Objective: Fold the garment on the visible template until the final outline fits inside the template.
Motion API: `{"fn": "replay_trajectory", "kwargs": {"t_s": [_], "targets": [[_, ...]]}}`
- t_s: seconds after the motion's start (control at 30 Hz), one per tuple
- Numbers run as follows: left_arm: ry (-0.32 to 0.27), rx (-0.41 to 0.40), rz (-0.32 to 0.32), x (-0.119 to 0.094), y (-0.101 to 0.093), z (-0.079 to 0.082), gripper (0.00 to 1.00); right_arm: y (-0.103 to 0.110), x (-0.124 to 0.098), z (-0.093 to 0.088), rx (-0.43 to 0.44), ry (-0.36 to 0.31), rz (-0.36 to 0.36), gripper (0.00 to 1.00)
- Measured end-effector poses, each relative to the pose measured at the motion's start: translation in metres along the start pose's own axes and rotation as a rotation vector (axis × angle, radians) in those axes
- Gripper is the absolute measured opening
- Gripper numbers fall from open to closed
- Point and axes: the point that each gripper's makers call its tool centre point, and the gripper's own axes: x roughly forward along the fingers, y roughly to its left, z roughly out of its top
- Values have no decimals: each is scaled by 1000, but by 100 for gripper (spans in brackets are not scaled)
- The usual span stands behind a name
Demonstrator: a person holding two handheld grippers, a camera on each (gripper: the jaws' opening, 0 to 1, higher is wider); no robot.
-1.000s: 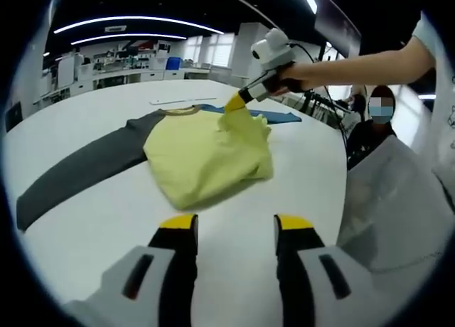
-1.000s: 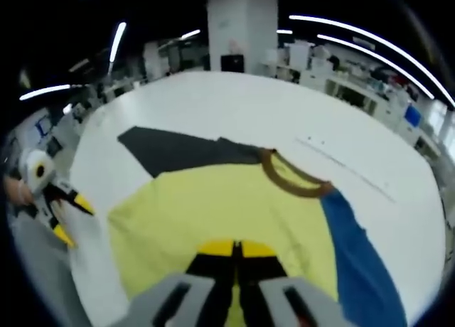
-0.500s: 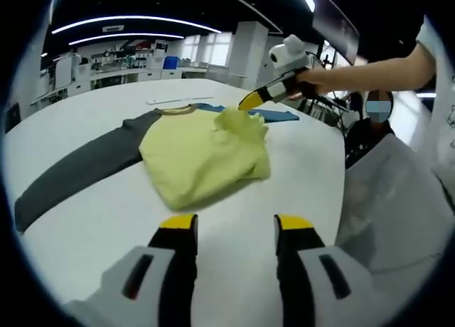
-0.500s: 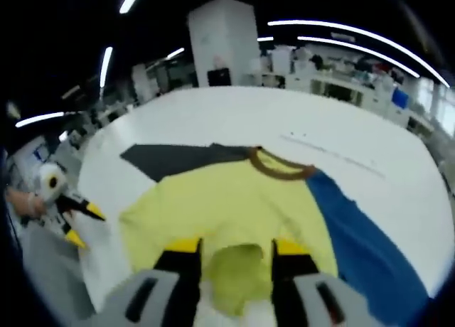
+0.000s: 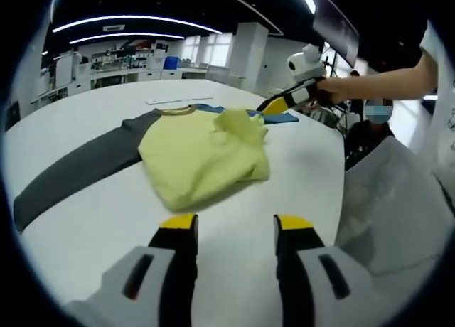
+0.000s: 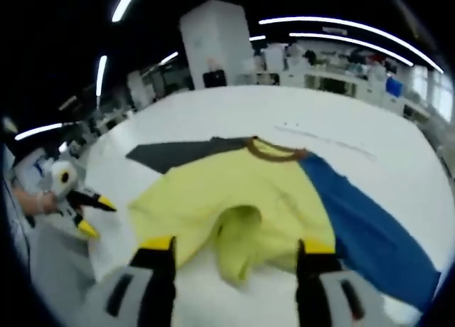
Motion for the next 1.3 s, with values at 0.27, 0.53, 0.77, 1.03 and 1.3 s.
{"fn": "replay_trajectory", "kwargs": {"t_s": [0.27, 0.53, 0.77, 1.03, 1.3], "targets": [[5, -3, -6, 1, -4, -1, 38, -9, 0, -17, 70, 30, -10, 47], [8, -12, 1, -1, -2, -3, 38, -12, 9, -37, 123, 80, -11, 28], [1, -23, 5, -2, -2, -3, 38, -10, 18, -40, 166, 78, -11, 16], [2, -18, 4, -2, -3, -1, 37, -3, 19, -45, 156, 91, -13, 3], [-1, -21, -9, 1, -8, 0, 37, -2, 8, -39, 146, 72, -25, 0]]}}
